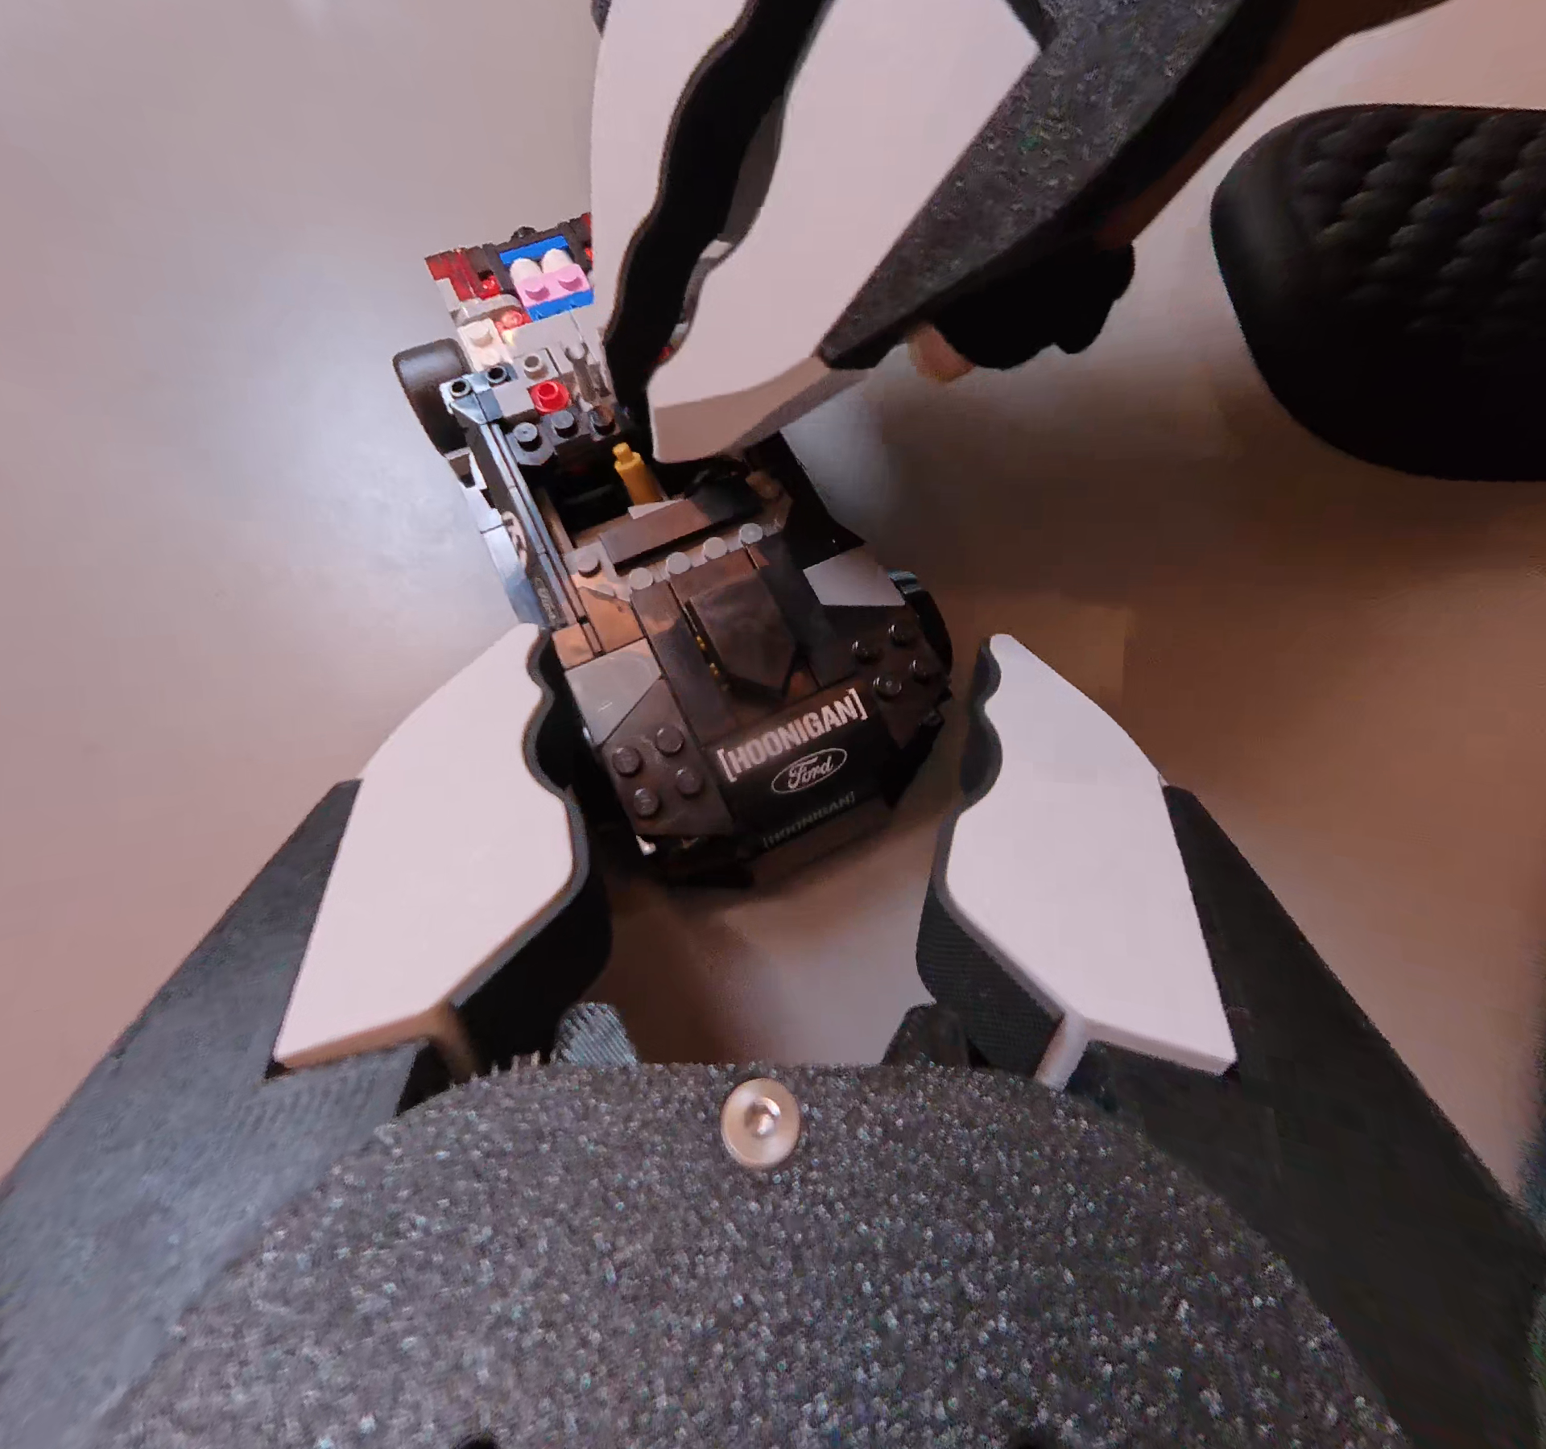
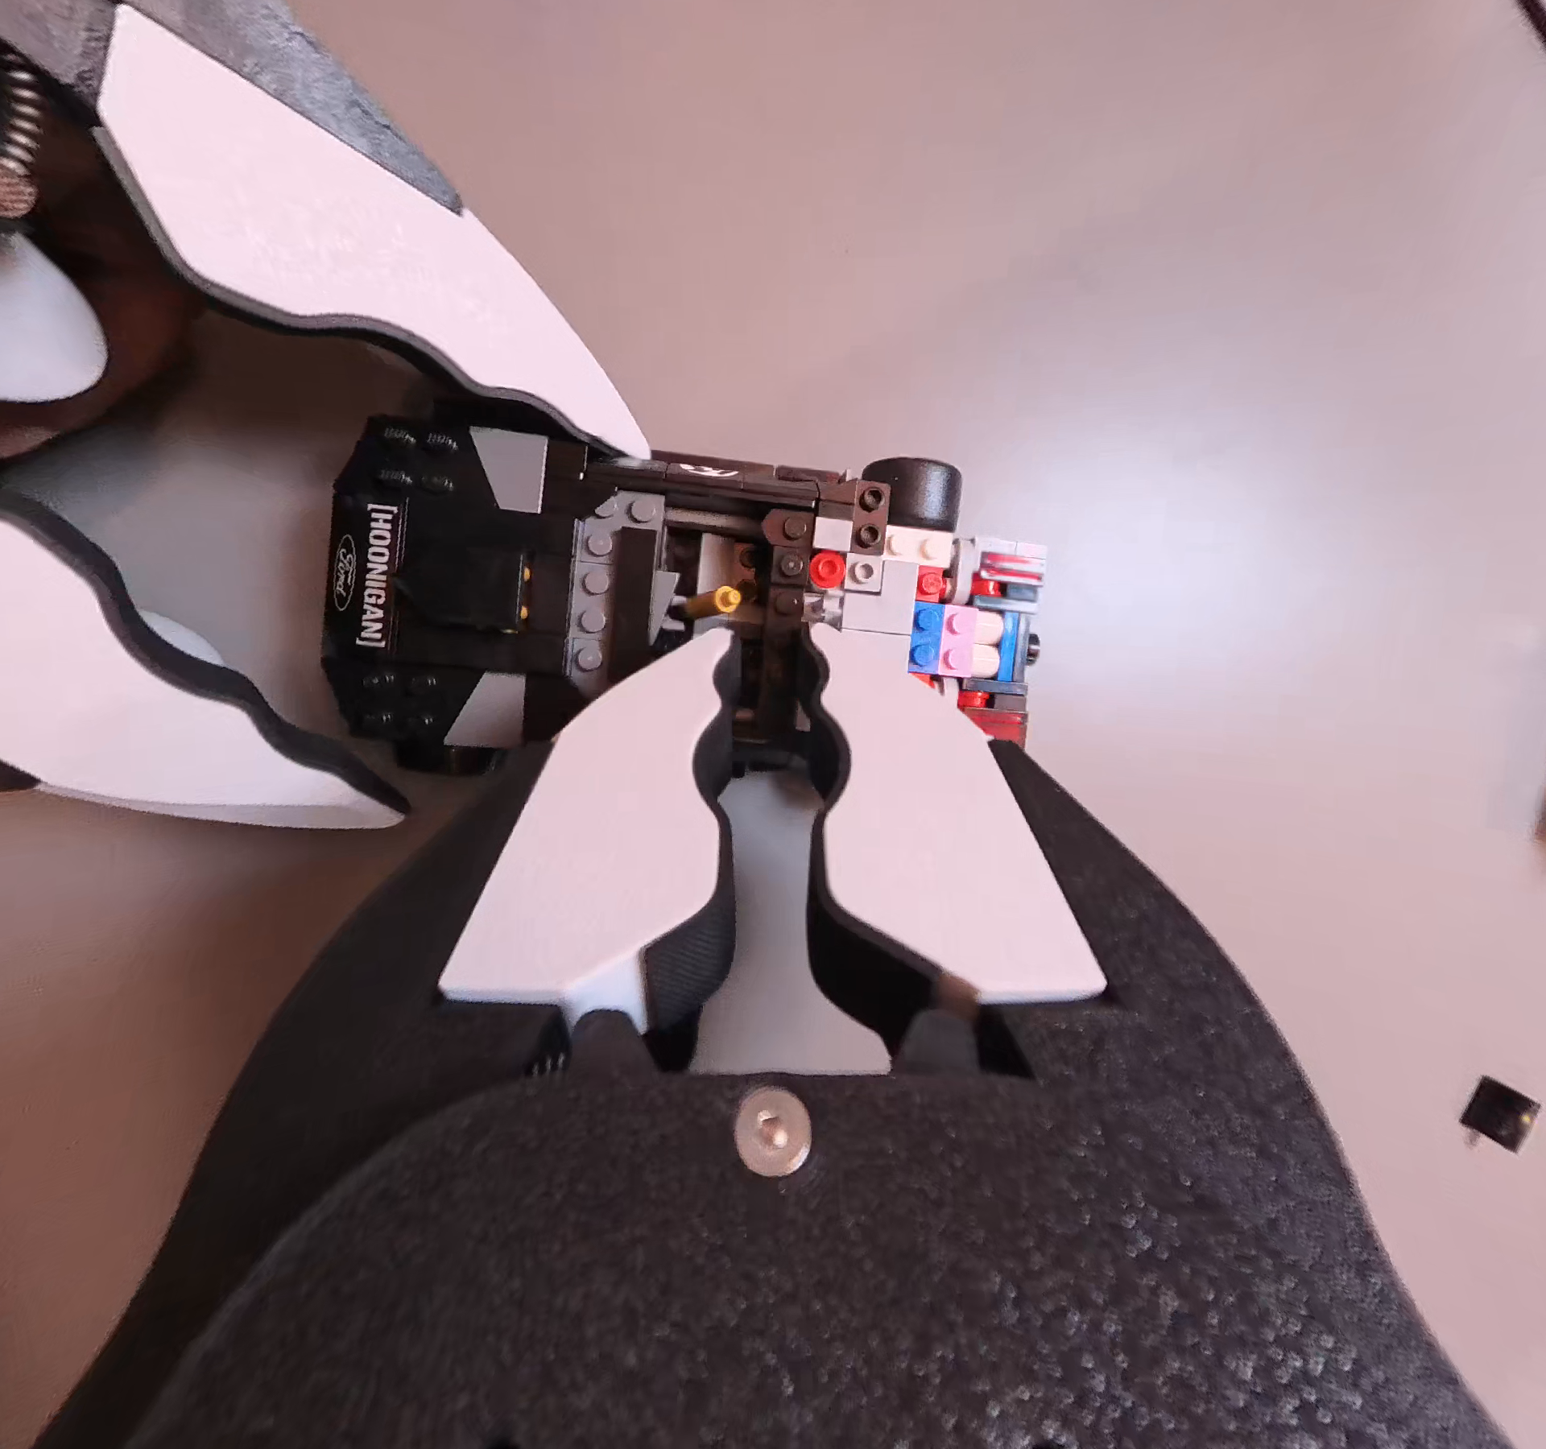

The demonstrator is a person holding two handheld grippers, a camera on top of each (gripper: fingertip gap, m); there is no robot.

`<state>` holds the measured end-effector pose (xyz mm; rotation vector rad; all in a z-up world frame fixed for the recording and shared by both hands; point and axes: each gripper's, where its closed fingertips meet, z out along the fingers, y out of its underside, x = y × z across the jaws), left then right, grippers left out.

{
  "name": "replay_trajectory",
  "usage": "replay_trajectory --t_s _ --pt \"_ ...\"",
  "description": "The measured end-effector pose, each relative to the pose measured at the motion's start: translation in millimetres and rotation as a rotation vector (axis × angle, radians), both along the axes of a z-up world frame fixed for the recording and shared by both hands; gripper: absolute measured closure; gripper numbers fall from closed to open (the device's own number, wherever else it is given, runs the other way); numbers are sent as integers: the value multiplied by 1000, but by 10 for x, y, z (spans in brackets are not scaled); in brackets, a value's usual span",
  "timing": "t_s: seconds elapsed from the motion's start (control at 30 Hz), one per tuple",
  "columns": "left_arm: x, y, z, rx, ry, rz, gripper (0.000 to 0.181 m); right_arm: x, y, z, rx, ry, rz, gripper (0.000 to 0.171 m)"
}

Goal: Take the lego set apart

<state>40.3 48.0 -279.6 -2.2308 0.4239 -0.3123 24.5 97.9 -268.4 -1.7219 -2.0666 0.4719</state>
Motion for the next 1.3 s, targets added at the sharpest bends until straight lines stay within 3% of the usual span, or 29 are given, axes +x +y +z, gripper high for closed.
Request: replay_trajectory --t_s 0.4,1.3 --pt "-22 20 -3 2 7 21 94 -1 15 -7 0 -166 4 159" --pt "-27 33 -20 -1 27 26 93 -39 20 -13 51 60 -34 164"
